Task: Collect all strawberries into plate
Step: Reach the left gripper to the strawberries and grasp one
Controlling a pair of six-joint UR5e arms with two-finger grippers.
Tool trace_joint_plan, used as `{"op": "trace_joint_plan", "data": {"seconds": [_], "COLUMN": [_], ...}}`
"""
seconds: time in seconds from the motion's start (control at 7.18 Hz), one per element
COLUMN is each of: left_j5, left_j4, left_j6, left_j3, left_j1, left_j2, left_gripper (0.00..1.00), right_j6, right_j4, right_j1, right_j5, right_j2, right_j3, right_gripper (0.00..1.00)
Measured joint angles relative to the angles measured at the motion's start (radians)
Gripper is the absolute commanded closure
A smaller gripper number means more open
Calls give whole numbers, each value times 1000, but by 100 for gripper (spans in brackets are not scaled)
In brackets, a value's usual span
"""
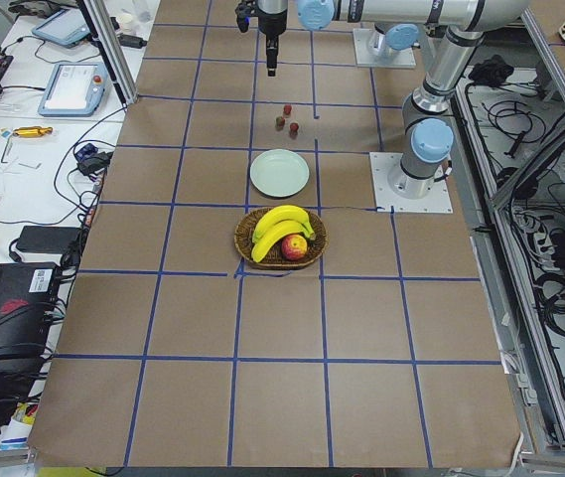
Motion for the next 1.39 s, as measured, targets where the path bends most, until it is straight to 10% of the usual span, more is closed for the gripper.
{"op": "trace_joint_plan", "data": {"seconds": [0.42,1.39], "left_j5": [-1,11], "left_j4": [38,559], "left_j6": [-25,-126], "left_j3": [-46,-413], "left_j1": [-14,-140], "left_j2": [-38,-226], "left_gripper": [0,12], "right_j6": [-26,-15], "right_j4": [10,121], "right_j1": [1,1], "right_j5": [-6,-63], "right_j2": [-2,0], "right_j3": [7,3], "right_gripper": [0,0]}}
